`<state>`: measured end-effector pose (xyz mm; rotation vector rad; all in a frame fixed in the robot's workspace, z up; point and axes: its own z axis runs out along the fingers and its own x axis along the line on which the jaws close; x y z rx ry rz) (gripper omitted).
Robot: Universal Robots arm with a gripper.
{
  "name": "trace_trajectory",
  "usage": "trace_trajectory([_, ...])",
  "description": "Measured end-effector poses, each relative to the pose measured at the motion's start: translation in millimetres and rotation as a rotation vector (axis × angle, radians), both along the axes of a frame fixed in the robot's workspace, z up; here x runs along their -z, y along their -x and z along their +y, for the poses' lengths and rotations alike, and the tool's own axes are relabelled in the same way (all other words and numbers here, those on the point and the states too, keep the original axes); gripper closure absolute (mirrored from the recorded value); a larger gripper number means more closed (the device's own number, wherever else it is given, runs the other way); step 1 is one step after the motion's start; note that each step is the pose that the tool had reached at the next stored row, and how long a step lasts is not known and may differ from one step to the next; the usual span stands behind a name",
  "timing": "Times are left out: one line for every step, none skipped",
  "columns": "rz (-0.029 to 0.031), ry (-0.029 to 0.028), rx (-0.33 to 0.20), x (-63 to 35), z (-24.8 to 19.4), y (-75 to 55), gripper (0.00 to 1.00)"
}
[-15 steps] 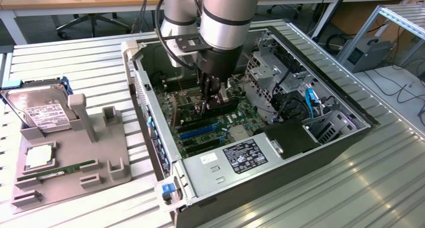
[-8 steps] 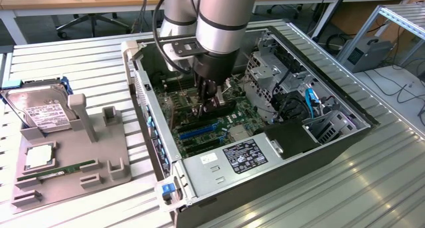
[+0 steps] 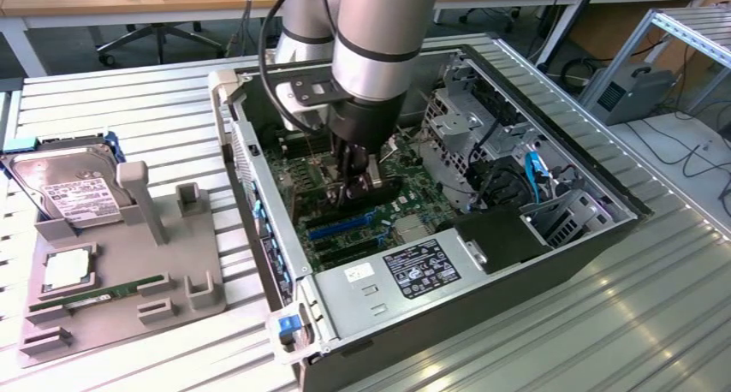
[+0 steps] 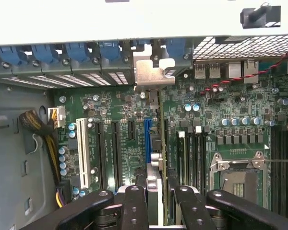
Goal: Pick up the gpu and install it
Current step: 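Insert the gpu into the slot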
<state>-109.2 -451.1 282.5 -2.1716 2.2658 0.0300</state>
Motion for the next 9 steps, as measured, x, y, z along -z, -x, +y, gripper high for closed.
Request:
trace_trajectory([0.0000, 0.0002, 0.000, 0.4, -0.1, 0.4, 0.73])
trace_trajectory([0.0000, 0.0001, 0.000, 0.9, -0.3, 1.1, 0.73])
trace_trajectory([0.0000, 0.0001, 0.000, 1.4, -0.6, 2.0, 0.73])
trace_trajectory([0.0000, 0.0001, 0.000, 1.8, -1.1, 2.9, 0.73])
trace_trajectory([0.0000, 0.0000, 0.000, 2.1, -1.8, 3.4, 0.73])
trace_trajectory([0.0000, 0.0000, 0.000, 2.4, -2.4, 3.8, 0.73])
trace_trajectory([0.0000, 0.0001, 0.000, 2.9, -3.3, 4.1, 0.73])
trace_trajectory([0.0001, 0.0002, 0.000, 3.2, -3.7, 4.2, 0.73])
trace_trajectory([0.0000, 0.0004, 0.000, 3.6, -4.3, 4.5, 0.73])
